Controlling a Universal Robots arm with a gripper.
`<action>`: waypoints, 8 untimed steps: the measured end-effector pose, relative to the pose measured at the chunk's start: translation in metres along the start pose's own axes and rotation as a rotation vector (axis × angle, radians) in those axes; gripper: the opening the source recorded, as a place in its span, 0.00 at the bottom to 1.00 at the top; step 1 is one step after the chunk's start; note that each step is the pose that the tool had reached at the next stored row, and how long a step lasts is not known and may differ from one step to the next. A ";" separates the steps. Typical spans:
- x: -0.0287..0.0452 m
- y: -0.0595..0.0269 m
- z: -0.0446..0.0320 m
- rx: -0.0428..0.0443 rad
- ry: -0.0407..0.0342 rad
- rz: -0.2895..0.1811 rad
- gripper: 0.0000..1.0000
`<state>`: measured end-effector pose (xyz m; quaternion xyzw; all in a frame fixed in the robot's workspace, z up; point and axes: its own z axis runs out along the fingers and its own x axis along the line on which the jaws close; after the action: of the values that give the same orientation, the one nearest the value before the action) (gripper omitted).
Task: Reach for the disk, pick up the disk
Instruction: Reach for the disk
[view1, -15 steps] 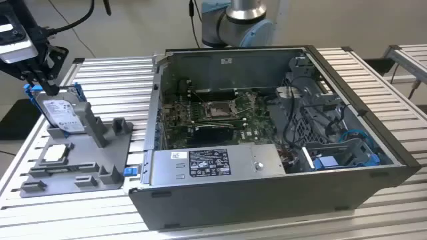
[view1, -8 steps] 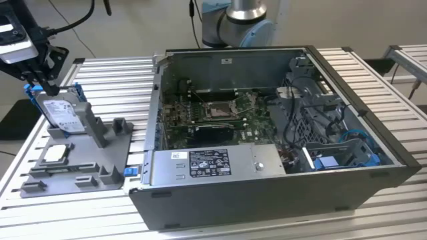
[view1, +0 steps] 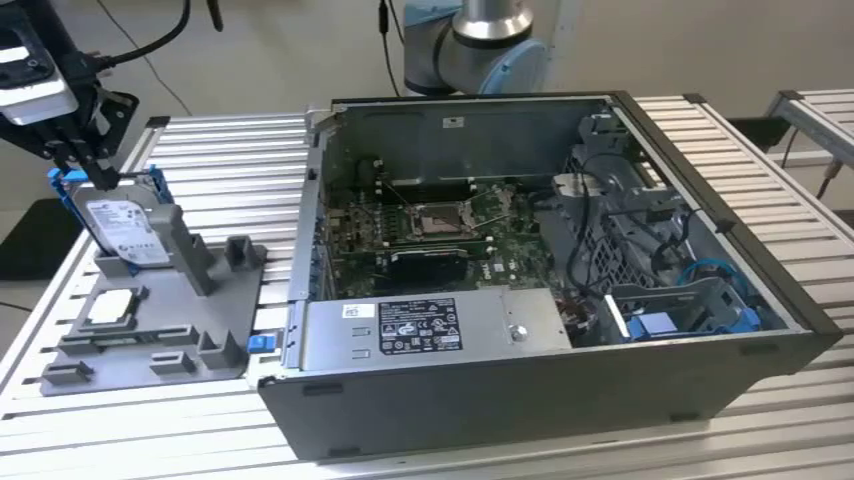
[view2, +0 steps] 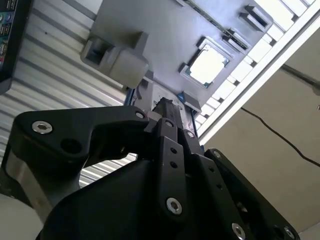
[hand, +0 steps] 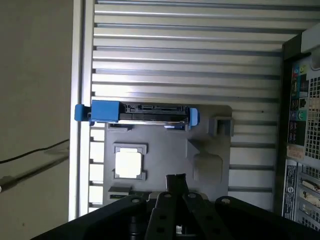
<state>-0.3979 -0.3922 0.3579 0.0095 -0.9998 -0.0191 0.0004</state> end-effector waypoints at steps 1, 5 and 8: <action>-0.0001 0.0021 0.0001 0.0000 0.0000 0.000 0.00; 0.0000 0.0129 0.0006 -0.0001 -0.0001 0.000 0.00; 0.0009 0.0235 0.0012 0.0000 0.0000 0.000 0.00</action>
<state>-0.3992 -0.3687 0.3576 0.0096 -0.9998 -0.0191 0.0004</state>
